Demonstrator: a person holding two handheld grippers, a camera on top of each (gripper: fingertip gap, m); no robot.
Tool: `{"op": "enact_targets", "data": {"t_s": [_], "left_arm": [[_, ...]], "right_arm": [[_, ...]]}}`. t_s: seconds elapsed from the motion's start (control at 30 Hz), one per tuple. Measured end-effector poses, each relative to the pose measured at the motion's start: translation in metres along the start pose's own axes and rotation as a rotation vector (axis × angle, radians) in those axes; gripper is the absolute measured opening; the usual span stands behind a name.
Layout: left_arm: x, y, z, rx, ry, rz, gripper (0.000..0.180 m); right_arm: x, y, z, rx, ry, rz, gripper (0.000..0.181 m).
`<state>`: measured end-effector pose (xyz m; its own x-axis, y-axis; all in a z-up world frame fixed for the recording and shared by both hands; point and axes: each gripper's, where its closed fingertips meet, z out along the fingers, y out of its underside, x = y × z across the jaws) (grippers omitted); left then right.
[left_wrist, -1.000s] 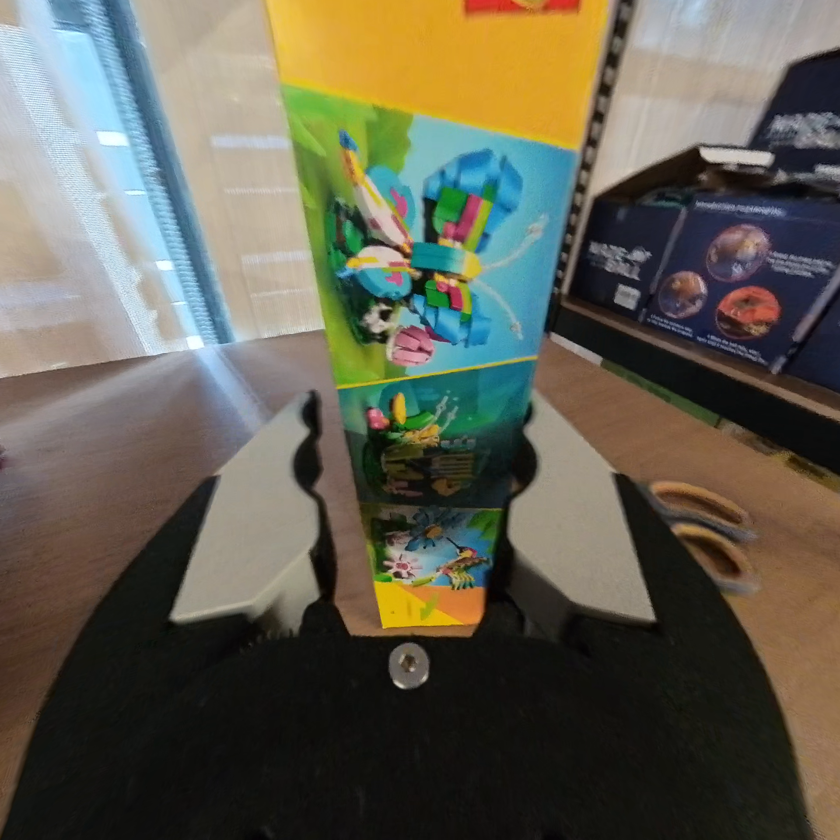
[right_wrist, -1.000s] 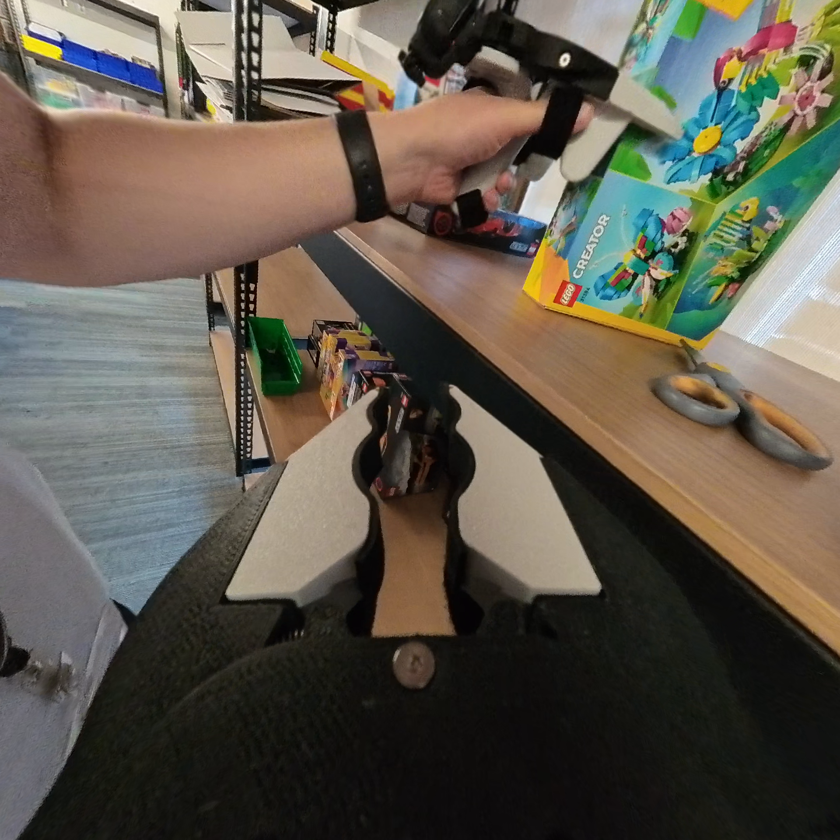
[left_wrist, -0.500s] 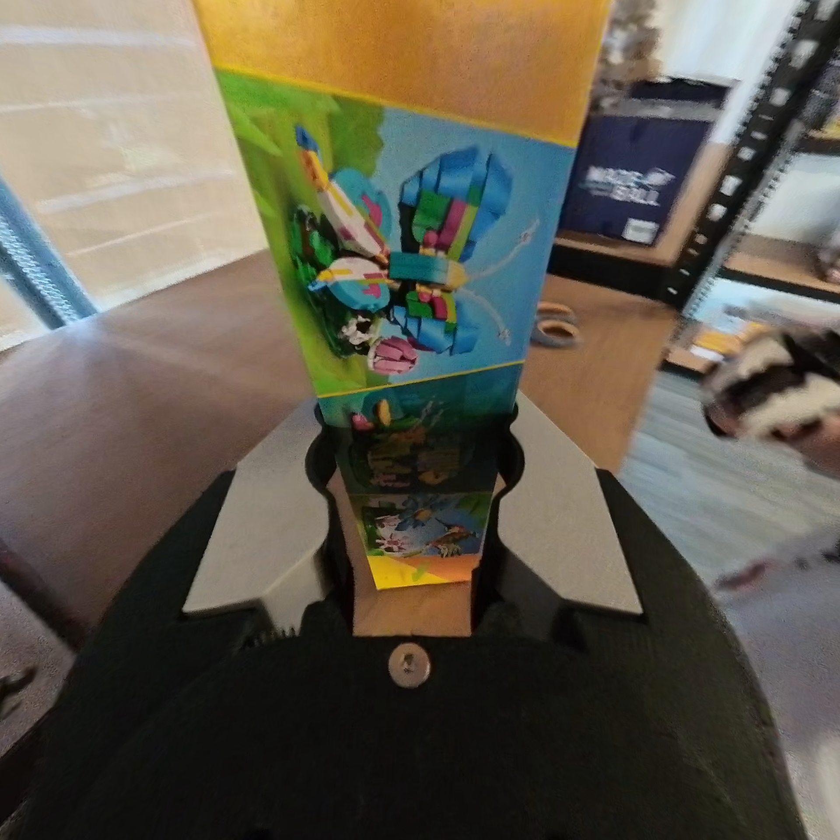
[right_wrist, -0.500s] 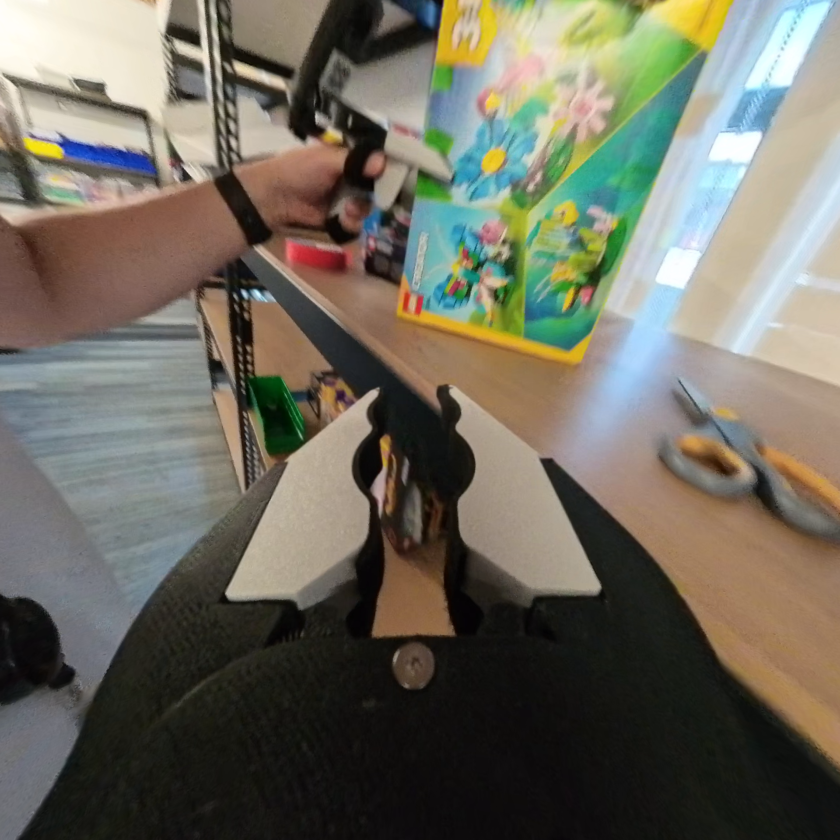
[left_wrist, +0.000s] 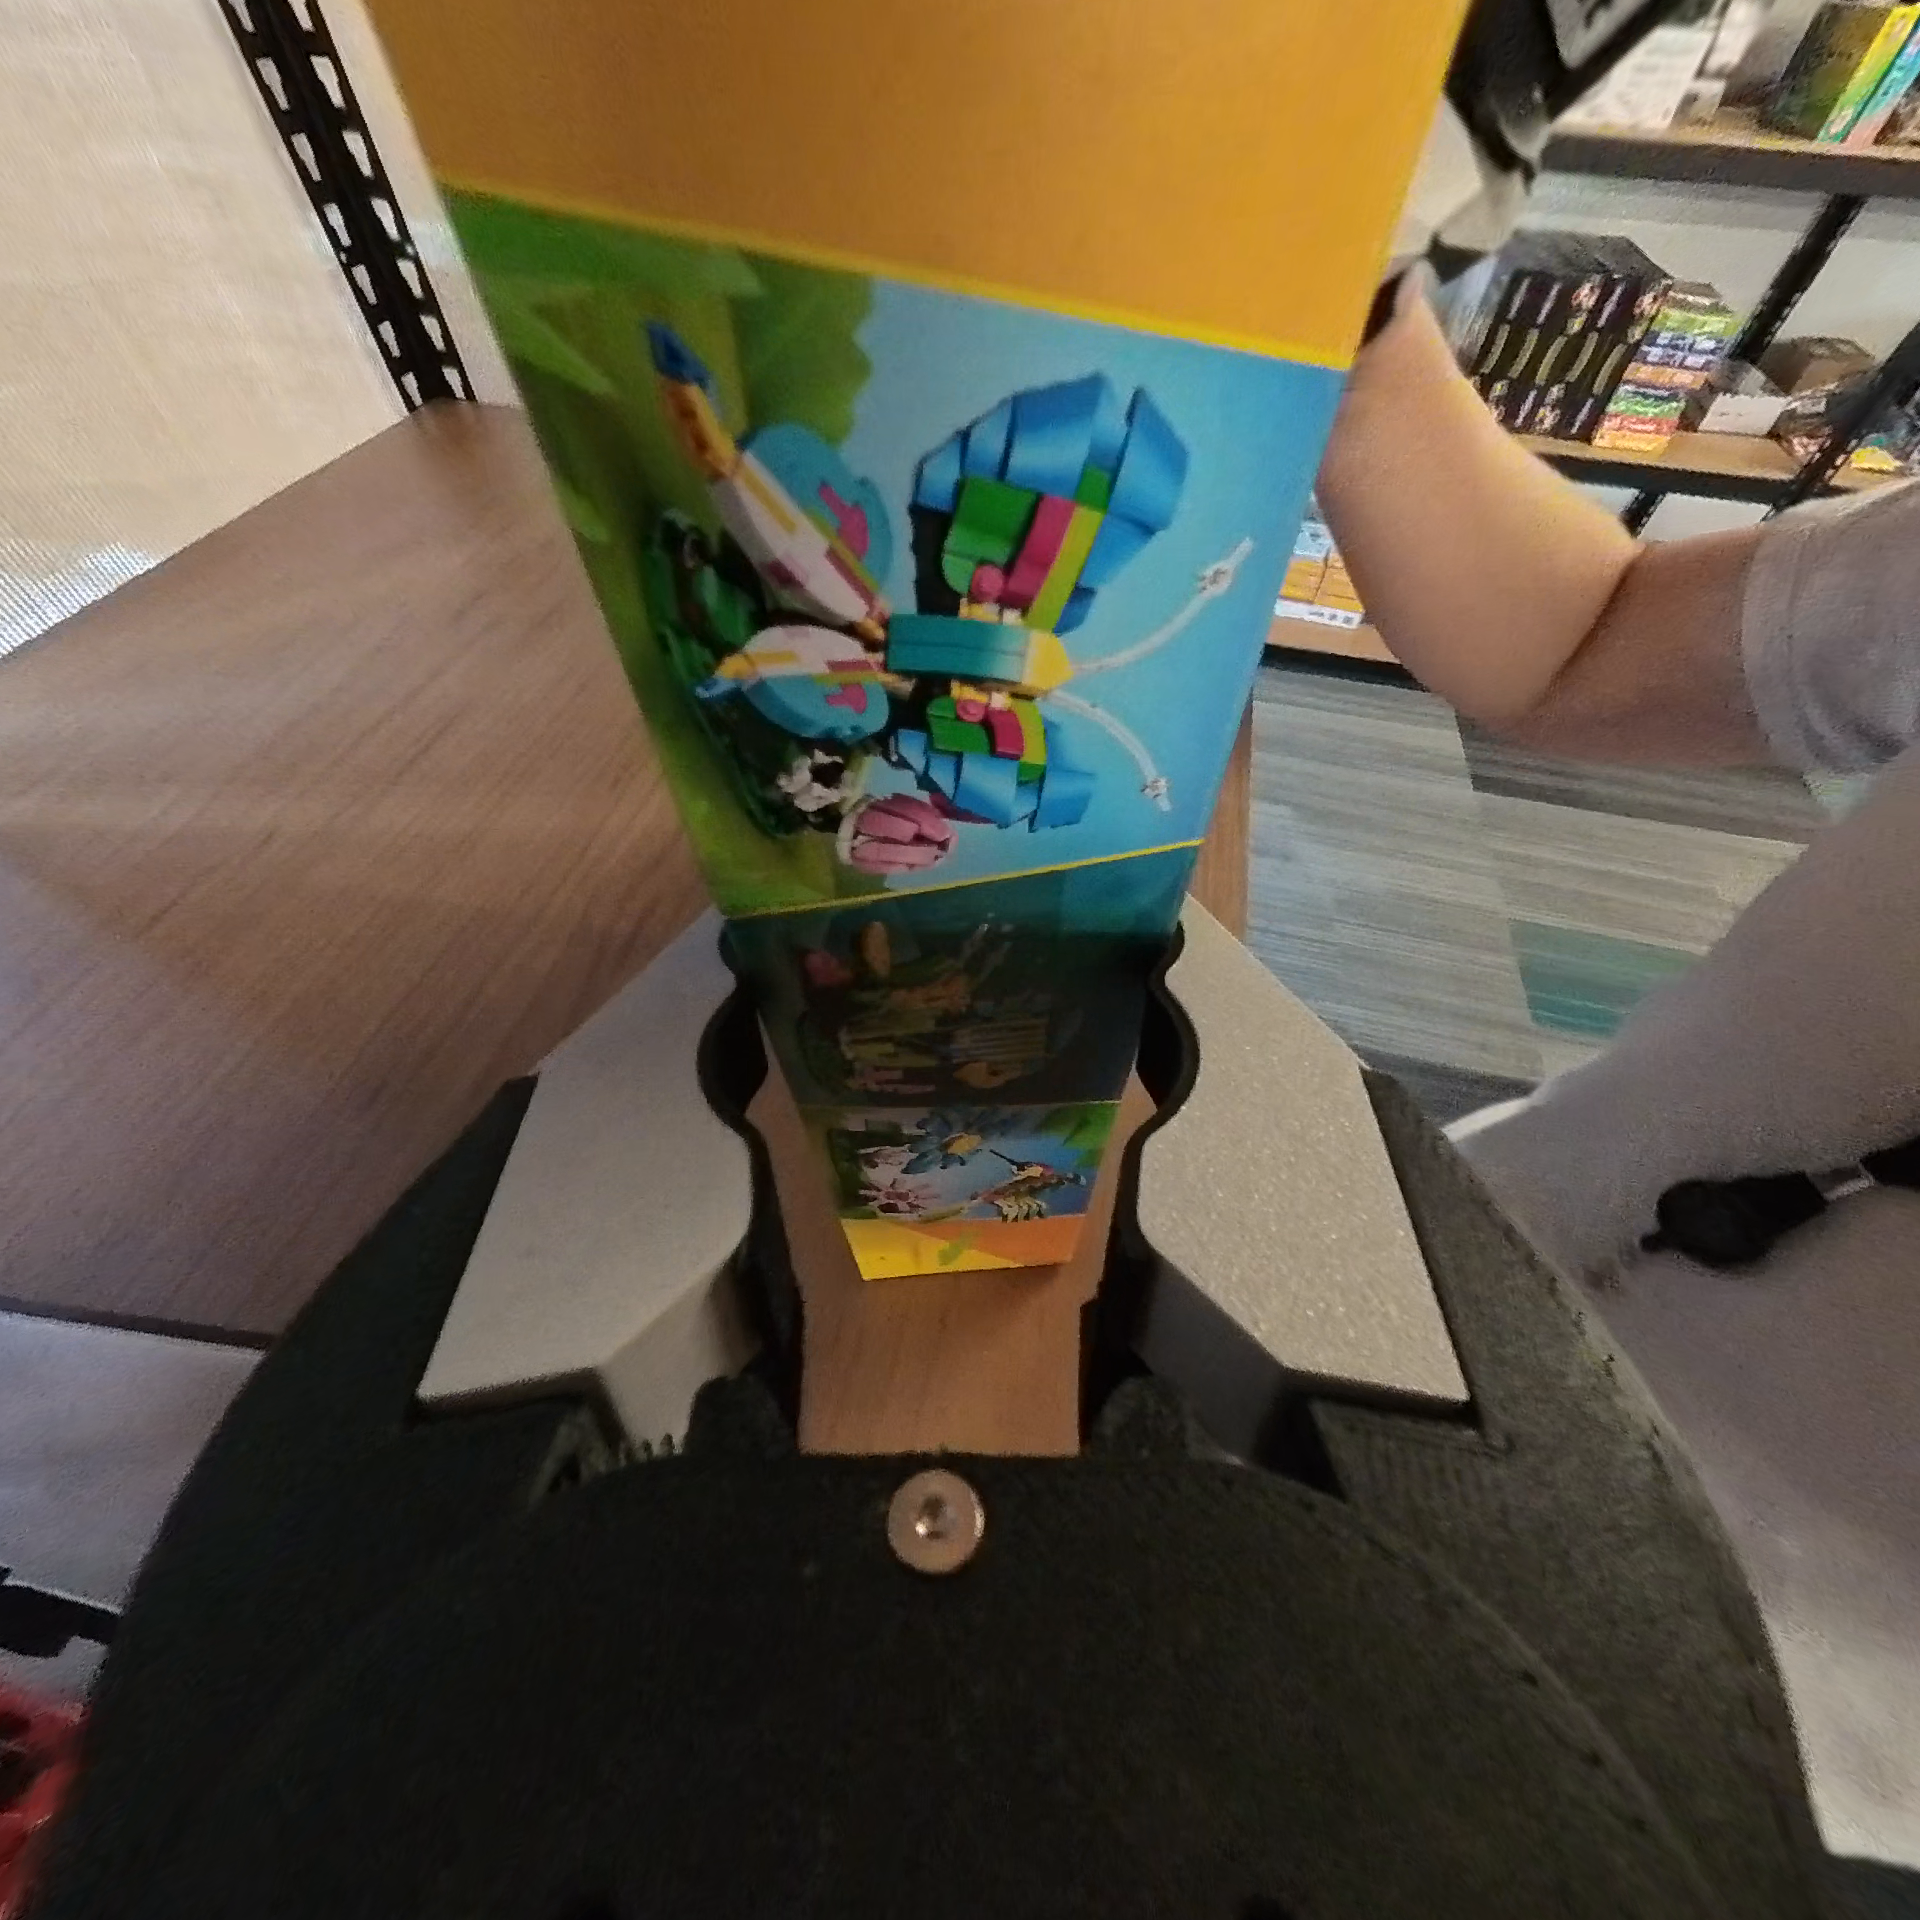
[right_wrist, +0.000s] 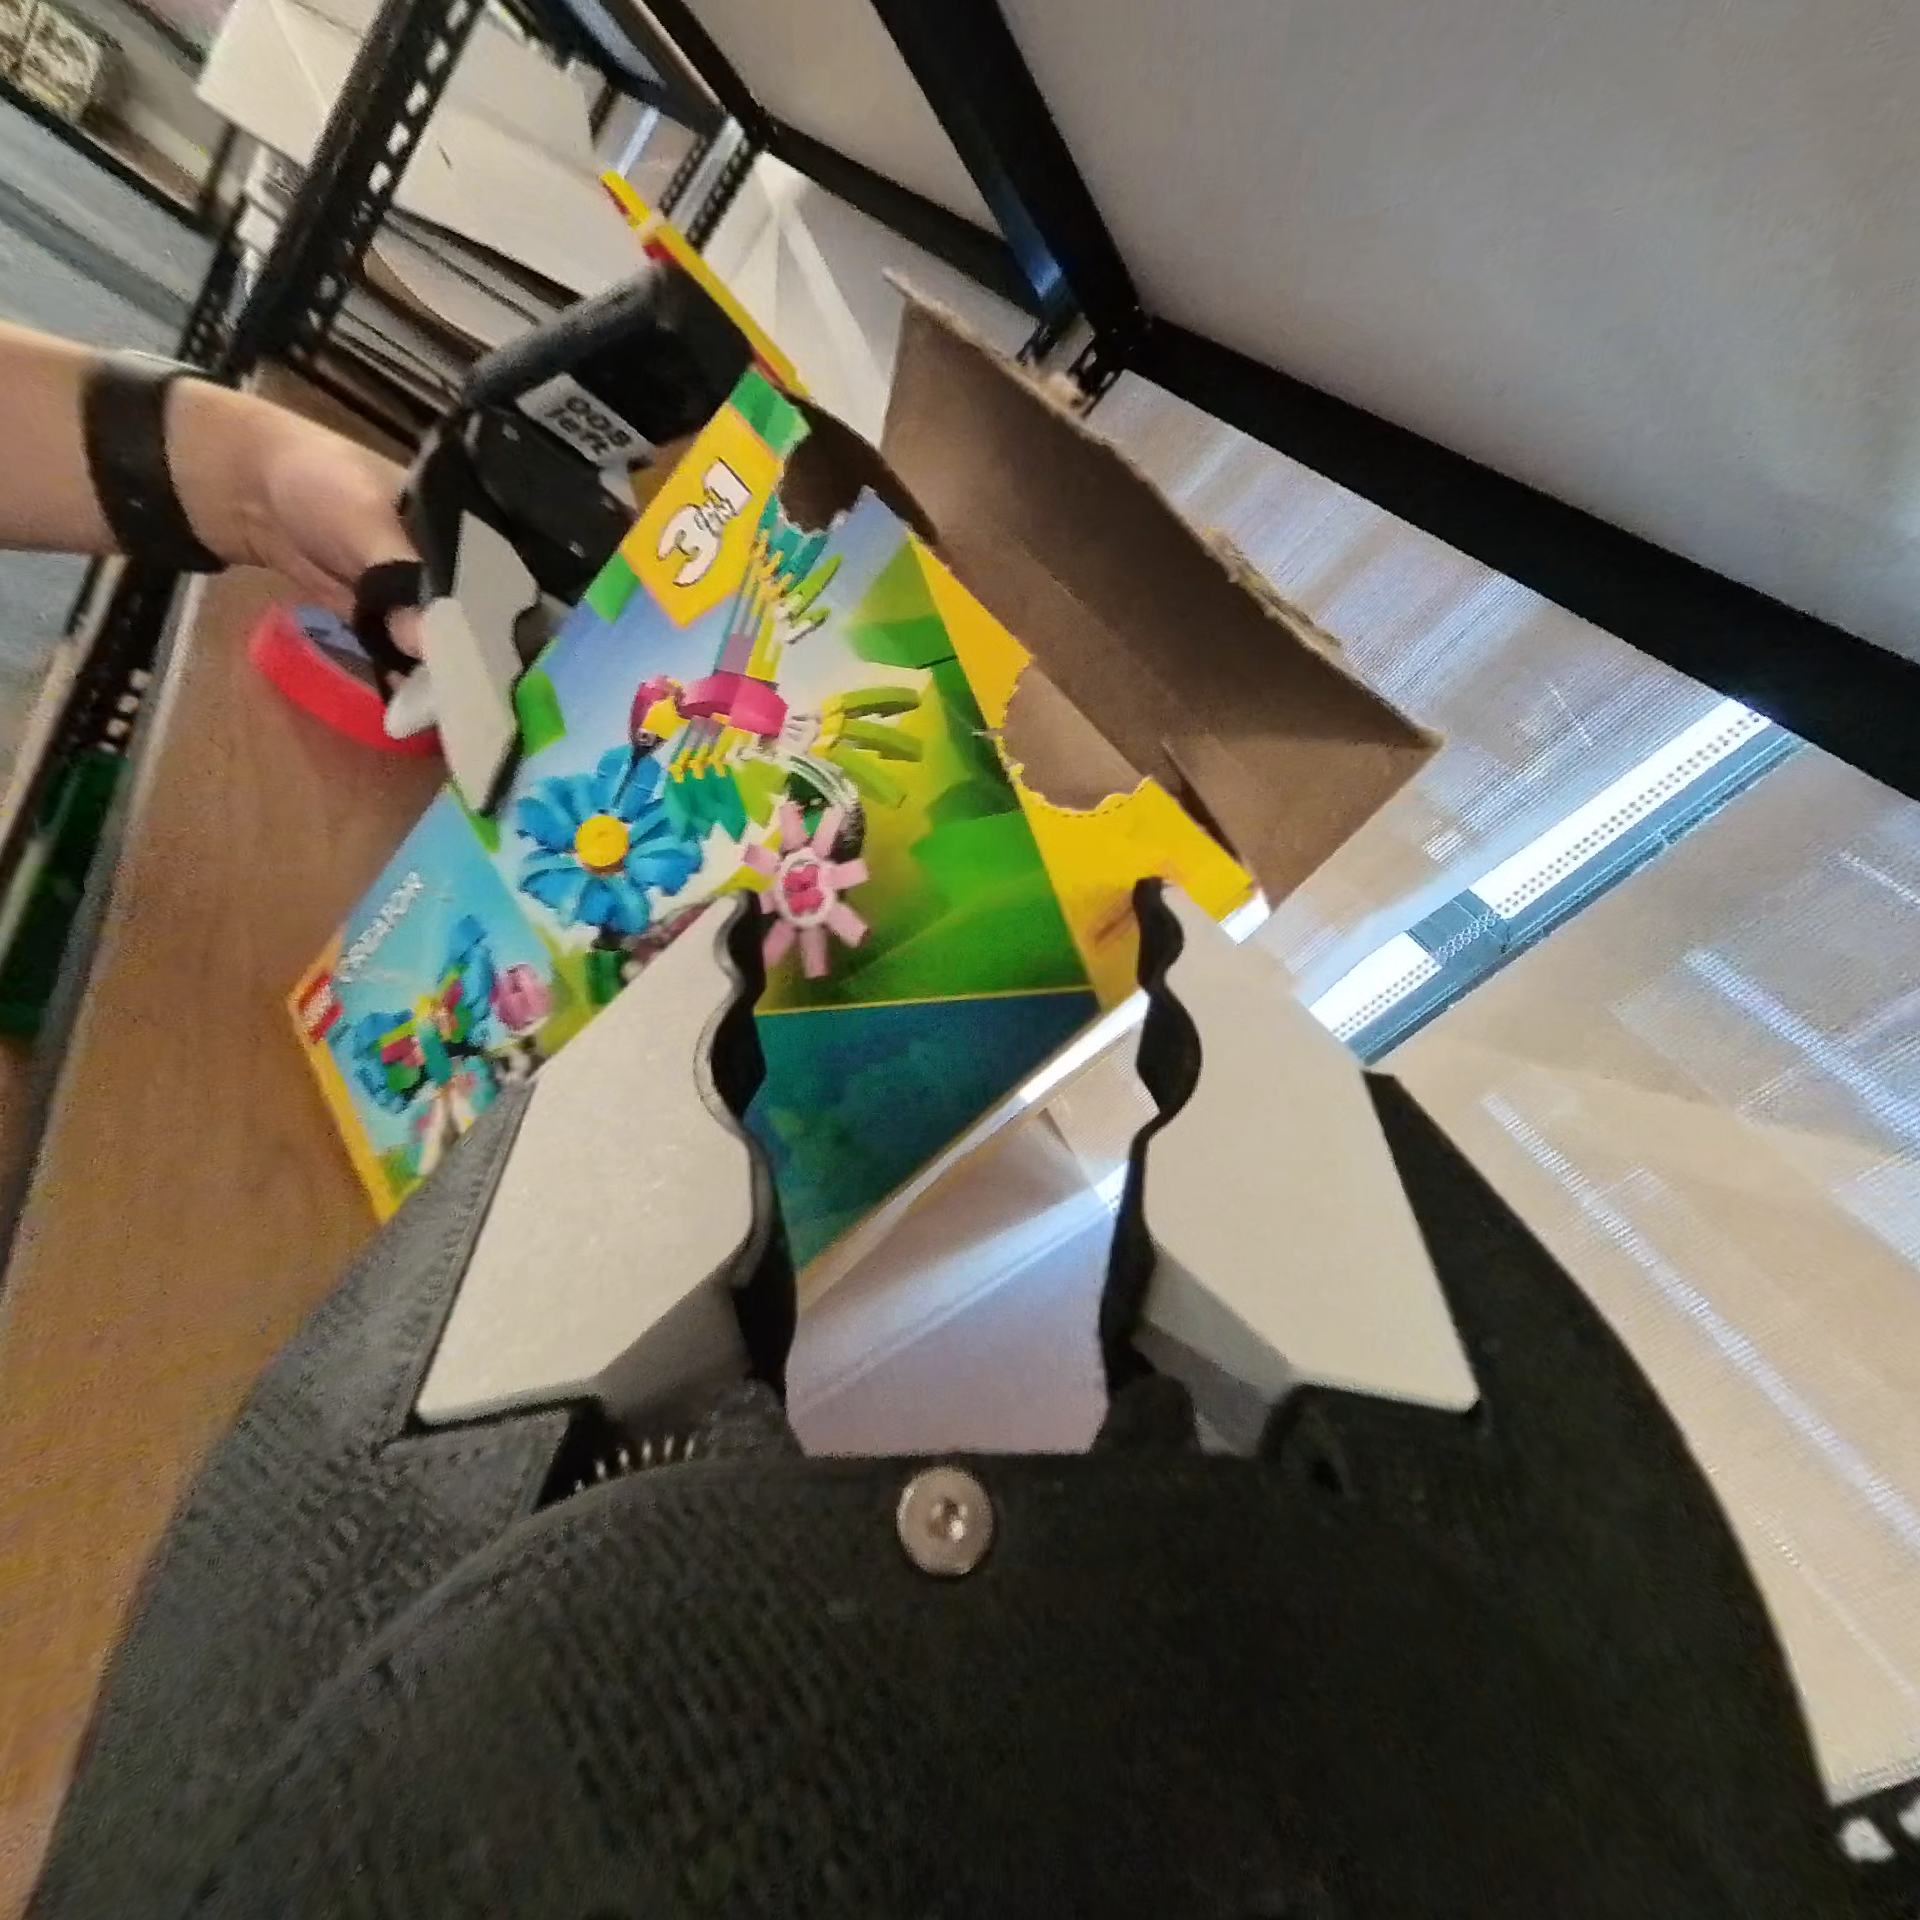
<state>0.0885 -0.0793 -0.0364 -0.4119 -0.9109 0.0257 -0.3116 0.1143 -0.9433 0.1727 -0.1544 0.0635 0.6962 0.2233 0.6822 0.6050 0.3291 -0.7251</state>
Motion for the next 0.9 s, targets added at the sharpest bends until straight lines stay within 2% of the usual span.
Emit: {"op": "enact_targets", "data": {"t_s": [0.13, 0.23, 0.4, 0.5, 0.67, 0.7, 0.77, 0.83, 0.9], "left_arm": [[-0.003, -0.004, -0.005, 0.044, -0.033, 0.003, 0.071], [-0.003, -0.017, -0.017, 0.088, -0.139, 0.050, 0.079], [0.008, -0.080, -0.051, 0.263, -0.341, 0.184, 0.084], [0.012, -0.107, -0.066, 0.241, -0.461, 0.290, 0.080], [0.029, -0.136, -0.062, 0.239, -0.522, 0.486, 0.054], [0.025, -0.134, -0.058, 0.202, -0.546, 0.505, 0.055], [0.018, -0.124, -0.046, 0.100, -0.548, 0.497, 0.070], [0.012, -0.116, -0.039, 0.031, -0.551, 0.472, 0.072], [0.005, -0.119, -0.042, 0.028, -0.604, 0.496, 0.054]], "right_arm": [[0.017, -0.007, 0.011, 0.048, -0.017, -0.017, 0.068], [0.027, -0.017, 0.008, 0.087, -0.032, -0.043, 0.067], [0.042, -0.007, 0.008, 0.034, -0.134, -0.041, 0.064], [0.041, 0.001, 0.011, 0.029, -0.235, 0.015, 0.062], [0.037, -0.004, 0.018, 0.049, -0.328, -0.009, 0.062], [0.035, -0.002, 0.021, 0.035, -0.345, -0.013, 0.062], [0.031, 0.003, 0.026, 0.008, -0.372, -0.014, 0.062], [0.032, 0.005, 0.030, 0.005, -0.369, 0.017, 0.062], [0.034, 0.005, 0.029, 0.017, -0.365, 0.043, 0.059]]}}
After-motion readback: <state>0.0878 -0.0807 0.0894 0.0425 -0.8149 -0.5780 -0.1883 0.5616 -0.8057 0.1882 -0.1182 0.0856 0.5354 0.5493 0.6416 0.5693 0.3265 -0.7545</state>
